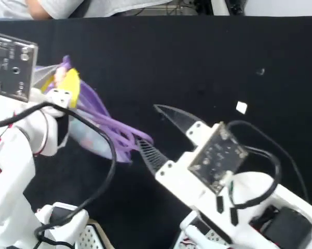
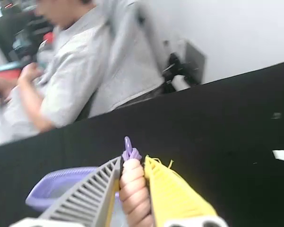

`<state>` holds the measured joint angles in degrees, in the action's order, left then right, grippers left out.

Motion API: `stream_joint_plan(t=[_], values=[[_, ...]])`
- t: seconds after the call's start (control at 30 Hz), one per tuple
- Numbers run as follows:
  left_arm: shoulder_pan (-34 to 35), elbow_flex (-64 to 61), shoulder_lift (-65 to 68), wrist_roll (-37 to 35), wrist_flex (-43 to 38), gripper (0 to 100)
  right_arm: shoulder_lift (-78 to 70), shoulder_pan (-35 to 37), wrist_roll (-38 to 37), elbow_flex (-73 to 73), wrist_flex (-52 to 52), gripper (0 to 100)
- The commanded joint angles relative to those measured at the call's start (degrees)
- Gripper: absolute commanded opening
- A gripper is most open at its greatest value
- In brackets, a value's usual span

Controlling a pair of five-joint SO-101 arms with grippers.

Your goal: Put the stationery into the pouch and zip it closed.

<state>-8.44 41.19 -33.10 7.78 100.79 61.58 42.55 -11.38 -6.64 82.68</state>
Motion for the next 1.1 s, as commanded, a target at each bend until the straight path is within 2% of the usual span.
stream_joint_plan(t=[0.0,0.1,0.17,0.27,0.37,0.67,0.8,0.97,1.07], values=[[-4.9,6.2,0.5,-0.3,-0.2,3,1.4,-1.4,0.2,3.6,1.2,17.7],[-9.5,6.6,0.3,-0.7,-0.1,3,1.6,-1.2,0.2,4.9,2.2,17.7],[-11.0,5.9,-0.2,-3.6,0.0,3,1.7,-1.1,-0.4,6.0,2.4,17.7],[-11.3,4.5,-0.2,-7.3,0.0,3,2.4,-0.8,-2.3,8.3,2.4,17.7],[-11.4,3.1,-0.2,-9.3,-0.1,3,3.0,2.8,-3.7,11.6,3.7,17.7],[-11.2,3.0,0.4,-11.7,-0.2,3,1.5,7.6,-4.3,13.8,4.7,17.7],[-11.6,0.2,0.4,-14.1,-3.3,3,-2.1,11.5,-4.0,13.8,4.3,18.0],[-11.7,-6.2,-0.2,-15.8,-8.3,3,-5.1,12.5,-4.0,14.1,3.1,32.7],[-11.8,-9.6,-0.2,-17.4,-11.0,3,-5.2,17.1,-4.3,15.0,3.0,33.8]])
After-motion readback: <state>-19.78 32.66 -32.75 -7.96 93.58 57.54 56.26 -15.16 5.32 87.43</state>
